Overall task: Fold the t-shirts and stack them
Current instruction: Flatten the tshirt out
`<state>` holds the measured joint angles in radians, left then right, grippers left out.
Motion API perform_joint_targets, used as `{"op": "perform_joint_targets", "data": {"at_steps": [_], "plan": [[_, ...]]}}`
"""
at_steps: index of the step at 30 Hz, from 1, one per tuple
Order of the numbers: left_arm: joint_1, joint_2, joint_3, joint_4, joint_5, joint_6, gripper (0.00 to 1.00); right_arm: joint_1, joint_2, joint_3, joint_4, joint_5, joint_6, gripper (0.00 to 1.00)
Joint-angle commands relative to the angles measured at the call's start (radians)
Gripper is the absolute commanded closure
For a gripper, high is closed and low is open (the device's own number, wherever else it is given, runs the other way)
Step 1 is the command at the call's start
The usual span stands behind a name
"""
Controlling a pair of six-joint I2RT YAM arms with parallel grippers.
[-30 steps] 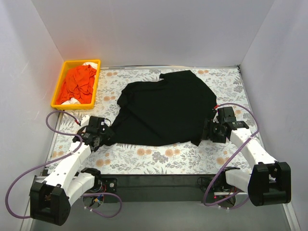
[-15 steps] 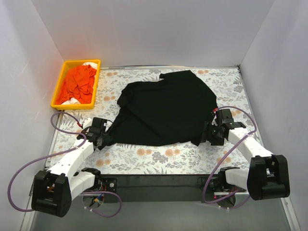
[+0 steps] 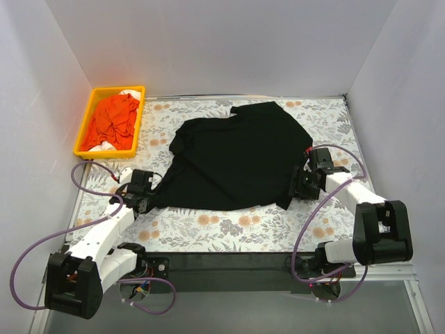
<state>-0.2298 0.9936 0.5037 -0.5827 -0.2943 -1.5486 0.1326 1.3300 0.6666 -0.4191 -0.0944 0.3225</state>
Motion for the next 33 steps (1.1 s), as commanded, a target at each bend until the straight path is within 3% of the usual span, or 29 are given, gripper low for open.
{"op": "perform_joint_targets", "data": {"at_steps": [1,7,12,20,25,33], "plan": [[0.006,-0.03,0.027,0.009,-0.006,0.012,1.0,-0.001,0.056,0.146,0.078,0.029,0.01,0.44],[0.004,-0.036,0.042,0.014,0.04,0.036,1.0,0.002,0.285,0.404,0.089,-0.059,0.003,0.44],[0.004,-0.05,0.073,0.014,0.087,0.039,1.0,0.012,0.333,0.47,0.088,-0.09,-0.008,0.44],[0.004,-0.058,0.121,-0.002,0.133,0.047,1.0,0.009,0.096,0.265,0.013,0.085,-0.056,0.45],[0.004,-0.061,0.15,-0.017,0.126,0.058,1.0,0.004,-0.026,0.134,-0.03,0.072,-0.066,0.47],[0.004,-0.046,0.176,-0.026,0.122,0.073,1.0,0.005,-0.02,0.045,-0.029,0.007,-0.079,0.5]]}}
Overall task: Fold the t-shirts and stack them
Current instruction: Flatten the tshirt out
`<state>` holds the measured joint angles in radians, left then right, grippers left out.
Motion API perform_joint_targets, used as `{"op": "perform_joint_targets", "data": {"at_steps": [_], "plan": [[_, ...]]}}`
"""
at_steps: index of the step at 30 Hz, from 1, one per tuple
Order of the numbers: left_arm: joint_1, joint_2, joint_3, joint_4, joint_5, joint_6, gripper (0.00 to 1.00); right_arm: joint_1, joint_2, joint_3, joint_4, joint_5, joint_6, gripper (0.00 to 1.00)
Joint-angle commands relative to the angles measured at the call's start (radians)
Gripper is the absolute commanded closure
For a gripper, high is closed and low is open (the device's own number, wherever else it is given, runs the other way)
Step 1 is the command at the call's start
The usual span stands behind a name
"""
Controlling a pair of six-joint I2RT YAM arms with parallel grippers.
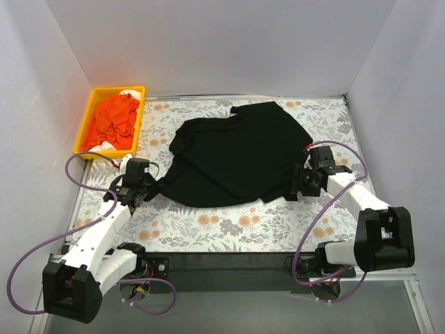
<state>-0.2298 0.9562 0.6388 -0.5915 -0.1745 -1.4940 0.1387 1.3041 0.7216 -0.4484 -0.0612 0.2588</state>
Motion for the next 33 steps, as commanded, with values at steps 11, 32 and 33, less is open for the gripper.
{"op": "perform_joint_targets", "data": {"at_steps": [11,32,33], "plan": [[0.004,0.004,0.064,-0.036,0.007,0.018,1.0,0.018,0.11,-0.045,0.051,-0.028,-0.038,0.54],[0.049,0.193,0.396,-0.04,-0.025,0.069,1.0,0.111,0.153,0.499,-0.339,0.748,-0.15,0.99],[0.055,0.206,0.48,-0.066,-0.023,0.074,1.0,0.111,0.149,0.607,-0.36,0.837,-0.156,0.99]]}}
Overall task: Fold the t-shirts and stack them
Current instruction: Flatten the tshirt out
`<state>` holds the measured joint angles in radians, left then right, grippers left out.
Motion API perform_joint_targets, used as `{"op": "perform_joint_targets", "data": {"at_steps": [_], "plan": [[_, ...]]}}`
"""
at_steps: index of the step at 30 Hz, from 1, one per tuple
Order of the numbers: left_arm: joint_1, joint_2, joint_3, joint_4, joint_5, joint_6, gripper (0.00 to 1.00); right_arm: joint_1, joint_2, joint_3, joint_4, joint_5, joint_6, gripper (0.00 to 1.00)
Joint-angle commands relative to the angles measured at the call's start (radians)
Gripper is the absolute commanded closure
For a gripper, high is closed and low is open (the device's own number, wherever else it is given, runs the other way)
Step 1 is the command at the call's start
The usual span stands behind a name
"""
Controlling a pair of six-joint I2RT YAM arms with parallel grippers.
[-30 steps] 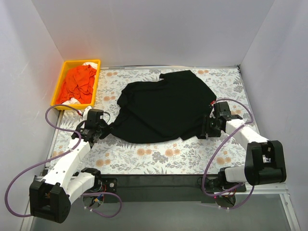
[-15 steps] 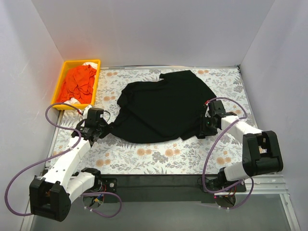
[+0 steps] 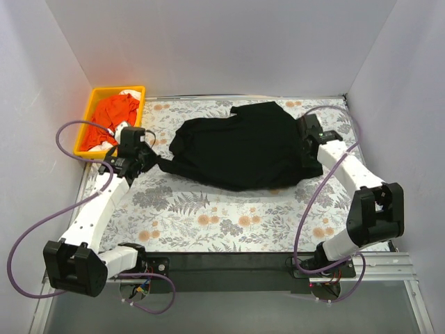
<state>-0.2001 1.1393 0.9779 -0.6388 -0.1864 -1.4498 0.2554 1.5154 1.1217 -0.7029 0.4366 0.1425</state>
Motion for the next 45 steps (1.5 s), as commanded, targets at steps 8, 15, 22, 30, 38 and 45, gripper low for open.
{"op": "perform_joint_targets", "data": {"at_steps": [8,15,22,30,38,45], "plan": [[0.037,-0.022,0.177,-0.079,-0.082,0.04,1.0,-0.004,-0.299,0.225,-0.13,0.34,-0.023,0.99],[0.037,-0.153,-0.146,-0.101,-0.065,-0.041,1.0,-0.007,-0.491,-0.084,-0.219,-0.025,0.181,0.99],[0.037,-0.222,-0.357,-0.079,-0.054,-0.07,1.0,-0.008,-0.621,-0.302,-0.268,-0.362,0.295,0.66],[0.037,-0.227,-0.364,-0.05,-0.084,-0.034,1.0,-0.007,-0.522,-0.254,-0.192,-0.369,0.252,0.53],[0.037,-0.223,-0.367,-0.03,-0.061,-0.027,1.0,-0.011,-0.308,-0.267,0.105,-0.348,0.24,0.57],[0.037,-0.225,-0.378,-0.019,-0.058,-0.041,1.0,-0.033,-0.071,-0.267,0.321,-0.346,0.238,0.6]]}}
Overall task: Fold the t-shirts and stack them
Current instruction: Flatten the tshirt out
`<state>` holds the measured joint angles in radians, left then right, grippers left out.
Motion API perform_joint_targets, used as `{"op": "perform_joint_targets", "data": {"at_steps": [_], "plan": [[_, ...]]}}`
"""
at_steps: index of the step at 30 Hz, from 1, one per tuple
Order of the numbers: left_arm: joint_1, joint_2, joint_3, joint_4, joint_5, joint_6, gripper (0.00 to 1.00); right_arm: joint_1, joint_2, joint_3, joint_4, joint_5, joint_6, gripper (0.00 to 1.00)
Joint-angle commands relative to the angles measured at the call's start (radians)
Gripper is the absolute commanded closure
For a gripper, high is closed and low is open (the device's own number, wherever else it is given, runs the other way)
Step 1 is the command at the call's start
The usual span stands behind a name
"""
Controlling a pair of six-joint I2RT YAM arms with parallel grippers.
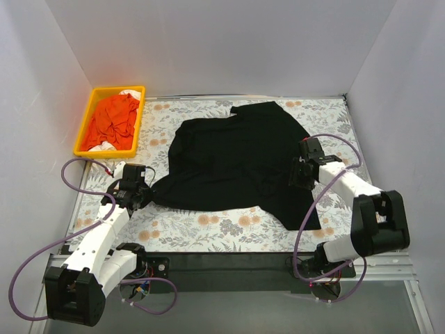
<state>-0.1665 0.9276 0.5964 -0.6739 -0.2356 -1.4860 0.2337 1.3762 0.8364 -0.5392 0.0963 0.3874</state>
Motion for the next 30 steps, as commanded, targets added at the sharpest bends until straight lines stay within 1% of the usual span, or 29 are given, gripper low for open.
{"op": "perform_joint_targets", "data": {"at_steps": [1,7,11,14,15,17,19,22,25,27,28,30], "plan": [[0.004,-0.009,0.002,0.017,-0.011,-0.005,1.0,-0.014,0.09,0.024,0.174,-0.006,-0.007,0.6],[0.005,0.017,-0.017,0.063,-0.034,-0.005,1.0,-0.074,0.24,0.066,0.249,0.002,-0.012,0.61],[0.01,0.072,-0.012,0.132,-0.045,-0.002,1.0,-0.166,0.32,0.113,0.277,0.011,-0.024,0.61],[0.025,0.163,0.009,0.207,-0.033,0.004,1.0,-0.223,0.382,0.177,0.278,0.028,-0.042,0.62],[0.03,0.222,0.017,0.242,-0.027,0.004,1.0,-0.223,0.4,0.194,0.278,0.026,-0.05,0.61],[0.054,0.281,0.051,0.278,0.005,0.013,1.0,-0.266,0.408,0.239,0.272,0.025,-0.077,0.61],[0.071,0.35,0.069,0.321,0.024,0.016,1.0,-0.266,0.397,0.266,0.251,0.02,-0.097,0.61],[0.074,0.388,0.108,0.33,0.056,0.021,1.0,-0.263,0.347,0.282,0.2,-0.01,-0.108,0.59],[0.074,0.357,0.099,0.307,0.081,-0.005,1.0,-0.243,0.265,0.25,0.141,-0.017,-0.101,0.58],[0.074,0.303,0.082,0.263,0.088,-0.037,1.0,-0.235,0.195,0.201,0.113,-0.017,-0.096,0.57],[0.074,0.286,0.076,0.245,0.087,-0.045,0.97,-0.205,0.172,0.185,0.084,-0.017,-0.093,0.56],[0.074,0.234,0.06,0.186,0.072,-0.069,0.95,-0.188,0.103,0.146,0.058,-0.017,-0.087,0.55]]}}
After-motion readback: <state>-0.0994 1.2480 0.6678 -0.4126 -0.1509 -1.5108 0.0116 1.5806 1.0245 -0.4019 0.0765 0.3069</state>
